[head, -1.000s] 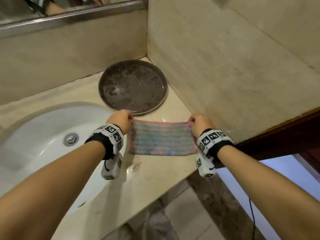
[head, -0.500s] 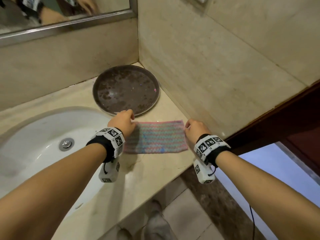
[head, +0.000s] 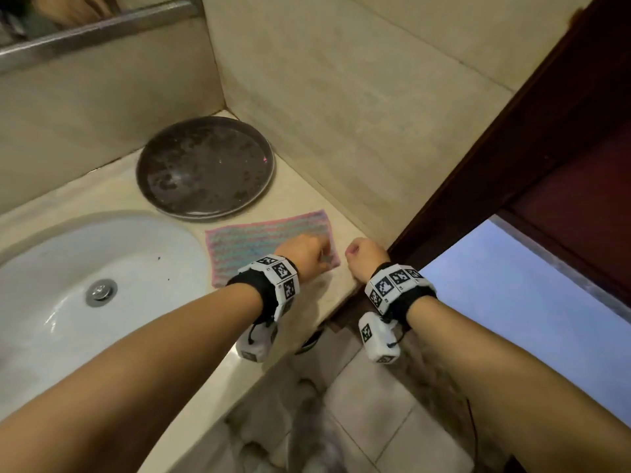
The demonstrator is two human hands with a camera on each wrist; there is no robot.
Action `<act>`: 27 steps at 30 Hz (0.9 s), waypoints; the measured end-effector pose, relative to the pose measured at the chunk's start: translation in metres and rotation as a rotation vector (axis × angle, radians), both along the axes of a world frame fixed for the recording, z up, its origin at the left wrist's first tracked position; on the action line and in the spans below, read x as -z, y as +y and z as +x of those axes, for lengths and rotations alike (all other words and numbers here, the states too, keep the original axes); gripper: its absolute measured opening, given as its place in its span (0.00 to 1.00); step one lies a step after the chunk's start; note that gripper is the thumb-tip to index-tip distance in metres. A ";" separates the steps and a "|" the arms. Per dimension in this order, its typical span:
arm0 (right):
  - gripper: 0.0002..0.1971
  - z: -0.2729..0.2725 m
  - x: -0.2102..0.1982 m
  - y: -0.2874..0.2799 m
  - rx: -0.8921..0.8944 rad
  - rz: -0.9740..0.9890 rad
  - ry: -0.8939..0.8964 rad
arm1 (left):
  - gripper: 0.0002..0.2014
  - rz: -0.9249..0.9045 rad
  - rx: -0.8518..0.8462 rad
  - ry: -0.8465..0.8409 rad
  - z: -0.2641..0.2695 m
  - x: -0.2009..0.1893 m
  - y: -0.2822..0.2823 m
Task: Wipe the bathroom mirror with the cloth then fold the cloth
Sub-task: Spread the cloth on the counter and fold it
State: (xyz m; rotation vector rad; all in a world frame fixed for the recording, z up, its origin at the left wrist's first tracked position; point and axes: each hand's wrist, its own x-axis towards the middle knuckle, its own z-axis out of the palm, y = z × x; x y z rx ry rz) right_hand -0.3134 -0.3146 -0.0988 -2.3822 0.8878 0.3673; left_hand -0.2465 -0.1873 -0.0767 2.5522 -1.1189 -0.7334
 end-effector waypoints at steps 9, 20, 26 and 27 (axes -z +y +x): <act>0.10 0.001 0.010 -0.009 0.043 0.001 -0.038 | 0.11 -0.001 0.031 -0.110 -0.011 0.025 -0.018; 0.14 0.025 0.019 -0.007 0.375 0.436 -0.147 | 0.09 -0.140 -0.235 0.032 0.003 0.014 0.001; 0.23 0.057 0.013 0.009 0.468 0.679 -0.186 | 0.03 -0.206 -0.320 0.152 0.013 0.009 0.029; 0.24 0.064 0.012 0.012 0.438 0.655 -0.182 | 0.01 -0.218 -0.322 0.163 0.013 0.008 0.033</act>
